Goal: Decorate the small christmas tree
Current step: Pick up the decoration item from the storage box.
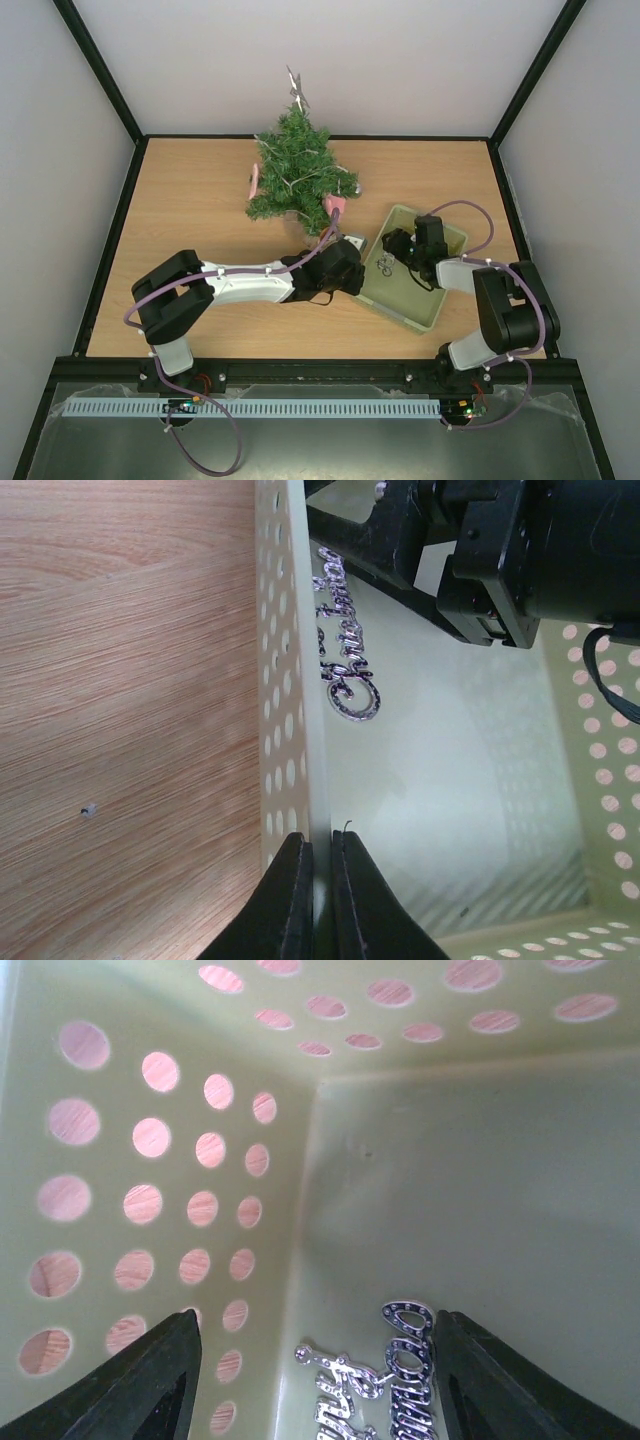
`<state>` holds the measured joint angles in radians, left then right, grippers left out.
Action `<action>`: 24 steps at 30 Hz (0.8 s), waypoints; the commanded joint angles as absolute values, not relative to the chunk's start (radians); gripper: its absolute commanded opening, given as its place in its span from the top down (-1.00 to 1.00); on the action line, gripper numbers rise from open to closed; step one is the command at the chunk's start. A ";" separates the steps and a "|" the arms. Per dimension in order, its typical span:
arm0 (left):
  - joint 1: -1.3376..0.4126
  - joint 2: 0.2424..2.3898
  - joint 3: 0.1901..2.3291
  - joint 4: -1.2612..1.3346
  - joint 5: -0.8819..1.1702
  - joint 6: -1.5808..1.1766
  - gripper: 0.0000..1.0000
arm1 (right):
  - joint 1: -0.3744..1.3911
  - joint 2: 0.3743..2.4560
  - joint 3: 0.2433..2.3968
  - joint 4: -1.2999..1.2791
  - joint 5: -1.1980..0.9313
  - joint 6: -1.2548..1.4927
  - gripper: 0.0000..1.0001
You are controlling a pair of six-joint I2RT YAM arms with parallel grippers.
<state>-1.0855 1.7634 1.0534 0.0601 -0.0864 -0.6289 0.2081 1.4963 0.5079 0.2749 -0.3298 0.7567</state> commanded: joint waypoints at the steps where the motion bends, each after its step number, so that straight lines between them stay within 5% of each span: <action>1: -1.092 1.756 1.054 0.103 -0.088 -0.612 0.92 | 0.208 1.526 0.462 0.355 -0.431 0.809 -0.27; 19: -1.093 1.766 1.056 0.103 -0.087 -0.613 0.92 | 0.209 1.382 0.418 0.396 -0.513 0.884 -0.23; 24: -1.092 1.762 1.058 0.096 -0.090 -0.613 0.92 | 0.208 1.351 0.496 0.110 -0.326 0.826 -0.13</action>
<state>-1.0851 1.7634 1.0531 0.0692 -0.1009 -0.6315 0.2035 1.3907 0.4297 0.3176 -0.4519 0.8722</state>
